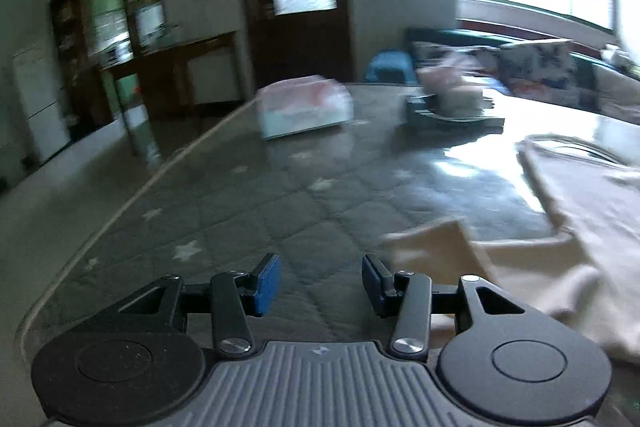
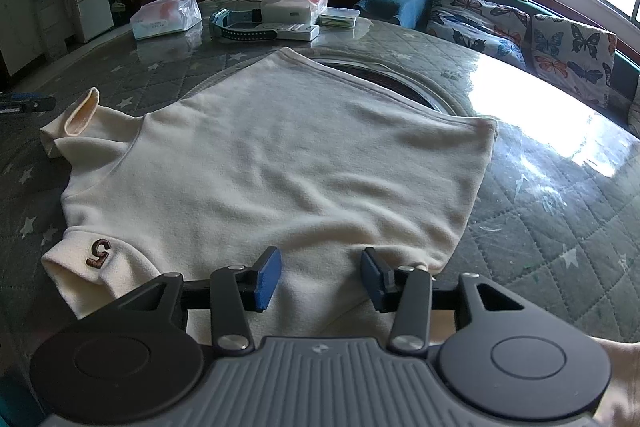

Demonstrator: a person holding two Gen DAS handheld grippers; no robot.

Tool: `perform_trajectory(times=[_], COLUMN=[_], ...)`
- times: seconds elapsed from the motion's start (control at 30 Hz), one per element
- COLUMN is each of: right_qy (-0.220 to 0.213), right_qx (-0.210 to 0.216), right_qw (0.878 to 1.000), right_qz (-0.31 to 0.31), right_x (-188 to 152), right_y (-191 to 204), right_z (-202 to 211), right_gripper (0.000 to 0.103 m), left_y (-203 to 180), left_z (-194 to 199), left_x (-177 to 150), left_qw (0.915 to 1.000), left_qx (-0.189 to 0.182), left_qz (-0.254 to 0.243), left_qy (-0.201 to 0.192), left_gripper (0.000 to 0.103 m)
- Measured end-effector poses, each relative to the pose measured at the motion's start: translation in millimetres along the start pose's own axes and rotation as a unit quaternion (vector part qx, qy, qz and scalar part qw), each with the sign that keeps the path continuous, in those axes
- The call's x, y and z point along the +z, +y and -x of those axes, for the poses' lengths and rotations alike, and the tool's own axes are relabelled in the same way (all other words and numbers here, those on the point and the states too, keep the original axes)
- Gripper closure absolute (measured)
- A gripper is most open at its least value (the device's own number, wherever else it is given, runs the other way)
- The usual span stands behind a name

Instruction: Fold clothes

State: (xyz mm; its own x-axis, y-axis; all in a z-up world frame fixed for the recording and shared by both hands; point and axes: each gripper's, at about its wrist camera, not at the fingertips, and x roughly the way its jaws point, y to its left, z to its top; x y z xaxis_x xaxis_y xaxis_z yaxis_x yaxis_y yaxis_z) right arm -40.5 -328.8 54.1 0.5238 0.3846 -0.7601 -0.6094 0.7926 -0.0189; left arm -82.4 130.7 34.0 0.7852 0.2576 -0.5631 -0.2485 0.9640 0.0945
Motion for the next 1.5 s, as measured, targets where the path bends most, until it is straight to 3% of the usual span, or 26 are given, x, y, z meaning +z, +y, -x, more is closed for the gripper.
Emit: perform_trajectory(times=[0.27,0.47,0.53,0.7,0.8,1.17,1.5], right_qy=[0.0,-0.001,-0.001,-0.002,-0.002,-0.003,-0.002], right_qx=[0.0,0.0,0.0,0.001,0.0,-0.002,-0.003], right_qw=[1.0,1.0,1.0,1.0,1.0,1.0,1.0], right_qz=[0.0,-0.001,-0.002,-0.002,-0.002,-0.002,-0.003], right_x=[-0.1,-0.5,-0.7,-0.8,-0.9,-1.4,-1.5], right_y=[0.7,0.7,0.5,0.3,0.3,0.5,0.0], right_z=[-0.4,-0.6,-0.8,-0.7,-0.5,-0.2,0.1], right_gripper=[0.057,0.057,0.057,0.057,0.057,0.057,0.057], left_y=[-45.1,-59.9,-61.0,-53.3,-46.4,5.6,39.9], left_z=[16.1,4.6,0.6,-5.6,-4.9,-7.6,-30.2], left_x=[-6.7,-10.8,-12.0,-12.4,-9.5,11.5,5.8], left_qw=[0.9939,0.9905,0.9904,0.992,0.9939,0.9998,0.9971], left_qx=[-0.089,-0.102,-0.101,-0.094,-0.086,-0.01,0.047], left_qz=[-0.064,-0.091,-0.093,-0.082,-0.068,0.007,0.055], left_qy=[-0.01,0.007,0.013,0.02,0.014,-0.013,0.024], left_gripper=[0.053,0.054,0.06,0.089,0.095,0.098,0.097])
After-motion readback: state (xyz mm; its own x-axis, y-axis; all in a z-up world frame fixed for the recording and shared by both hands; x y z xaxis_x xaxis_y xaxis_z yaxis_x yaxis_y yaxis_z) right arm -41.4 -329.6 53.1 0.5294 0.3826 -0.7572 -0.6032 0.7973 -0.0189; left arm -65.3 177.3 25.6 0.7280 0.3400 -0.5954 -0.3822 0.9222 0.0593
